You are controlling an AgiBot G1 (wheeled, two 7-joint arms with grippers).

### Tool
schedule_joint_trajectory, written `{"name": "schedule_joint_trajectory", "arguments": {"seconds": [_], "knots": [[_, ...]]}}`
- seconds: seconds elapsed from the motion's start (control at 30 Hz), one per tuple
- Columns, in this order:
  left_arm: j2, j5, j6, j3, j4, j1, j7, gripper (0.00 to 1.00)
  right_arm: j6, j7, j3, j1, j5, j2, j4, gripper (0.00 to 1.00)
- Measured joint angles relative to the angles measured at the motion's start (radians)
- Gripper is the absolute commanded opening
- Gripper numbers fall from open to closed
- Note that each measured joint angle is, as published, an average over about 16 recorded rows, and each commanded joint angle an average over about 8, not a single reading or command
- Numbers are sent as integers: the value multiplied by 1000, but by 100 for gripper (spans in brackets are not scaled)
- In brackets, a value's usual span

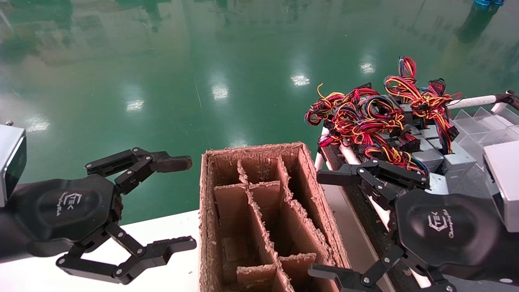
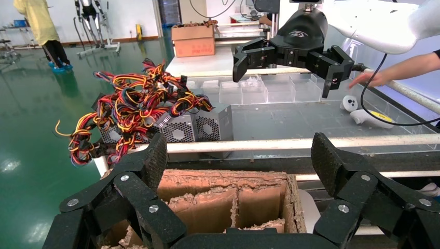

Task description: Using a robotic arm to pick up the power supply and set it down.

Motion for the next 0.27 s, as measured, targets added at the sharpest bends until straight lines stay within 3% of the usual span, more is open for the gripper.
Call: {"name": "schedule_joint_trajectory", "arguments": {"seconds": [0.27], "knots": [[0, 0, 0, 0, 0, 0, 0, 100, 0, 0, -3, 3, 1, 0, -4, 100]]}}
